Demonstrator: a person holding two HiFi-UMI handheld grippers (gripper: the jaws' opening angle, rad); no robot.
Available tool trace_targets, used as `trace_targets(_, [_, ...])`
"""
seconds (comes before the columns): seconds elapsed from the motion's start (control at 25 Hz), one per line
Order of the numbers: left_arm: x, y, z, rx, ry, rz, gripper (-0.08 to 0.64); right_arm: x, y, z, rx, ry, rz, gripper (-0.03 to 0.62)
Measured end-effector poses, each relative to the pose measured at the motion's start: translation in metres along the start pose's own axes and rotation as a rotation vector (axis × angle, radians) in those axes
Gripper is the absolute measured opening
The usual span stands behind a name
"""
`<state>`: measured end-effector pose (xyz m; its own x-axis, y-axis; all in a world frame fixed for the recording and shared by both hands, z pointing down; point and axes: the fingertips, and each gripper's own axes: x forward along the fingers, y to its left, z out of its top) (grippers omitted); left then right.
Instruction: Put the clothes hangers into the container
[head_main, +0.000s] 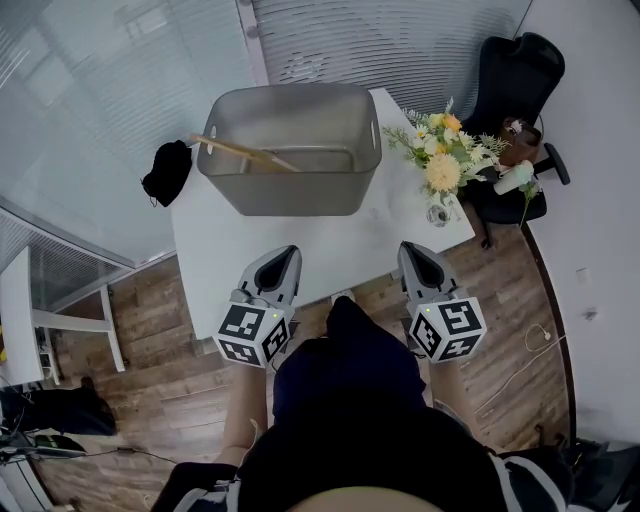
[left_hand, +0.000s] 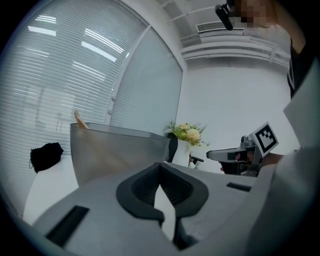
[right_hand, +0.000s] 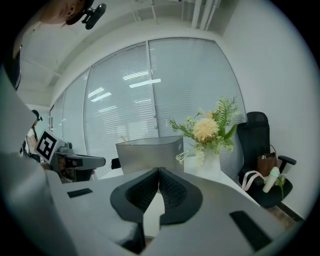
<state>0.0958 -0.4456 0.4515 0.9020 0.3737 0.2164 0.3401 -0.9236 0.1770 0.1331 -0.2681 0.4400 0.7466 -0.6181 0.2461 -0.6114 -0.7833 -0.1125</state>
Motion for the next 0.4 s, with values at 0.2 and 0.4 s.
trace_targets(0.2, [0.0005,0.0012,-0.0023,0.005,0.011,0.002,0.009,0.0048,0.0041,0.0012,-0.005,0.002,0.009,0.028])
trace_targets(0.4, [0.0018,0.0046,-0.003,0.021,0.018,0.012,0.009,0.0101,0.0064,0.0025,-0.007,0.004,0.013,0.029])
